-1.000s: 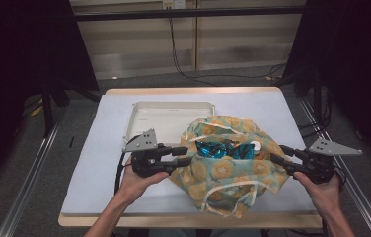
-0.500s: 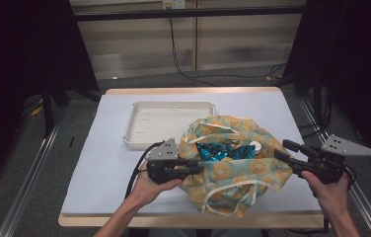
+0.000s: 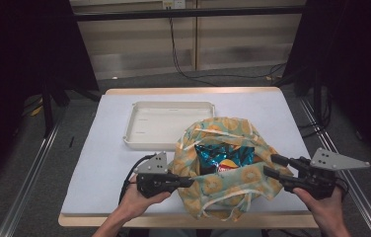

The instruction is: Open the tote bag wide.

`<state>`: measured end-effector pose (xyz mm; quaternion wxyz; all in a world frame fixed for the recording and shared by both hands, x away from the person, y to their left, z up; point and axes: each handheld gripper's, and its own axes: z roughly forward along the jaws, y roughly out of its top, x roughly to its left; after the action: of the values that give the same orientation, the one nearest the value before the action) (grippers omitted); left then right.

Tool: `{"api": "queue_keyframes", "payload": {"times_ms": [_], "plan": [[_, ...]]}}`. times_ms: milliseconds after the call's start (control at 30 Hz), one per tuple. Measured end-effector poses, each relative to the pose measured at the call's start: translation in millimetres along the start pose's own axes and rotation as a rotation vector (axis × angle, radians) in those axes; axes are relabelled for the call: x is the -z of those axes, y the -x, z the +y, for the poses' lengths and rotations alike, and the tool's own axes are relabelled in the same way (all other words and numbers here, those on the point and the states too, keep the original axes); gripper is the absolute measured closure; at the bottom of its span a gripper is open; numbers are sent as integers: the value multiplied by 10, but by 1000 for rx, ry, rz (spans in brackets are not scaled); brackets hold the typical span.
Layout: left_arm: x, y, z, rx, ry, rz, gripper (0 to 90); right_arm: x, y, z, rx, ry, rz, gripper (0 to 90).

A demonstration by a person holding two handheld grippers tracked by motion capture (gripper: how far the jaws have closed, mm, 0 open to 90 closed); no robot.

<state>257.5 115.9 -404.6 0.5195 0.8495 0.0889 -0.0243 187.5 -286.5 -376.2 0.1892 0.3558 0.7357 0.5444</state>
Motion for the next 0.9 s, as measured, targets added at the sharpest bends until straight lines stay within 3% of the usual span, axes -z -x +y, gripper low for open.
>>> {"api": "queue_keyframes", "payload": {"times_ms": [100, 167, 300, 433, 567, 733, 800, 900], "plan": [[-31, 32, -62, 0, -27, -18, 900, -74, 7, -90, 0, -41, -21, 459], [-62, 46, -152, -10, -78, -11, 900, -95, 55, -151, -15, -53, -47, 460], [-114, 13, -288, 18, -115, -11, 900, -116, 142, -240, -38, -69, -62, 483], [-183, -11, -376, 20, -166, -10, 900, -159, 216, -341, -71, -83, -69, 648], [-201, -51, -440, 43, -175, -3, 900, -196, 255, -404, -68, -112, -69, 795], [-239, -71, -490, 31, -199, 13, 900, -235, 346, -514, -80, -150, -86, 829], [-250, -84, -483, 29, -197, 13, 900, -263, 388, -563, -109, -163, -87, 829], [-276, -92, -480, 28, -201, 19, 900, -333, 438, -622, -118, -216, -93, 829]]}}
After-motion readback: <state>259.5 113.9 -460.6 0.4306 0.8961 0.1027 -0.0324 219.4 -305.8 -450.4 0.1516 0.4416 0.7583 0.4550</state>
